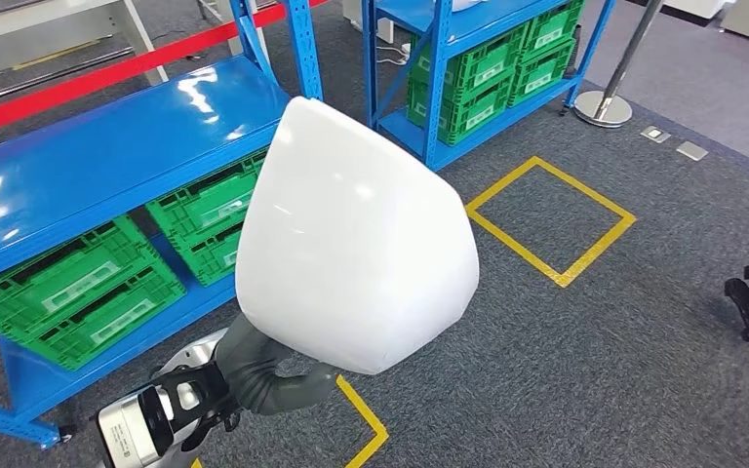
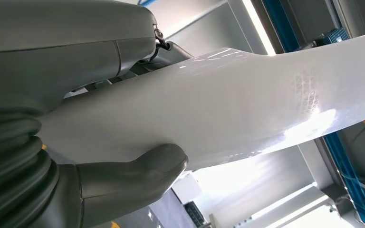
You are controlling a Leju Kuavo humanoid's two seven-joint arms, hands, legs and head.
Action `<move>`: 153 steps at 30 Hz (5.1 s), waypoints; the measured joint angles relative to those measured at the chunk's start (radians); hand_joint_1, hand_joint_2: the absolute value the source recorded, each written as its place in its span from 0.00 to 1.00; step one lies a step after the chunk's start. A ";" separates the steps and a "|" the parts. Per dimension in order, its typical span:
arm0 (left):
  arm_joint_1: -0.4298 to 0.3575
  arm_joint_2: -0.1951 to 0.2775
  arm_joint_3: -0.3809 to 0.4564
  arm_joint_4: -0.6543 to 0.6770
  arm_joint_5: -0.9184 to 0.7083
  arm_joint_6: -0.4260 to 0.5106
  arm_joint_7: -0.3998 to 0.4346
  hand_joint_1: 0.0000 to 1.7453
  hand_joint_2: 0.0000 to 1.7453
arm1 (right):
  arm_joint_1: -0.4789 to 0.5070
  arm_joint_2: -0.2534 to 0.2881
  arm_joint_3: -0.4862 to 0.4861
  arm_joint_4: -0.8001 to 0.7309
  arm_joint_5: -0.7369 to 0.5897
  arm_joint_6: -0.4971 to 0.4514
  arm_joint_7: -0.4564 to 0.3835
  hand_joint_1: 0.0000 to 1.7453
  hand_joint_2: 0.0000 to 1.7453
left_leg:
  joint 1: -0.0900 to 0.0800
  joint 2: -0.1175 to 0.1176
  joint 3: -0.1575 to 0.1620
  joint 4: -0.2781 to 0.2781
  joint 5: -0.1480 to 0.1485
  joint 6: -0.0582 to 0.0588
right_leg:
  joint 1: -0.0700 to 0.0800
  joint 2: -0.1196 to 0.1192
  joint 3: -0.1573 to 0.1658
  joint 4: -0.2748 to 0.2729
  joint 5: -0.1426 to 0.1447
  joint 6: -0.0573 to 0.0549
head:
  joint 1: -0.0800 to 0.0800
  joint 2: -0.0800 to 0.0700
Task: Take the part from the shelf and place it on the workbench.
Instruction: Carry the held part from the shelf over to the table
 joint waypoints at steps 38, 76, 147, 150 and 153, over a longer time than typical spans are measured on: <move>-0.006 -0.030 0.010 0.002 -0.021 -0.078 0.036 1.00 1.00 | 0.008 -0.018 0.023 -0.002 0.012 0.023 -0.040 0.00 0.00 | -0.002 -0.007 0.064 -0.141 0.045 0.043 | -0.006 0.022 -0.032 0.028 -0.005 0.053 | 0.006 0.000; 0.009 -0.022 0.010 -0.033 -0.004 -0.052 0.075 1.00 1.00 | 0.017 -0.067 0.015 -0.003 0.026 -0.004 0.049 0.00 0.00 | -0.017 0.086 0.055 -0.134 0.043 0.061 | 0.007 -0.083 -0.088 0.171 -0.053 0.046 | 0.018 0.000; -0.023 0.012 0.007 -0.019 0.002 -0.101 0.059 1.00 1.00 | 0.009 -0.031 -0.016 -0.003 0.013 0.017 0.027 0.00 0.00 | -0.008 0.042 -0.001 0.008 -0.038 0.010 | 0.011 -0.072 0.017 -0.023 0.008 -0.005 | 0.014 0.000; -0.024 0.020 0.002 -0.009 0.001 -0.101 0.061 1.00 1.00 | 0.007 -0.026 -0.024 -0.003 0.010 0.017 0.027 0.00 0.00 | -0.006 0.025 -0.073 0.141 -0.074 0.004 | 0.011 -0.033 0.016 -0.019 0.007 -0.006 | 0.010 0.000; -0.029 0.023 -0.002 -0.003 0.001 -0.101 0.060 1.00 1.00 | 0.009 -0.021 -0.028 -0.003 0.007 0.017 0.026 0.00 0.00 | 0.001 -0.007 -0.012 -0.010 0.022 0.004 | 0.008 0.009 0.015 -0.009 0.002 0.002 | 0.008 0.000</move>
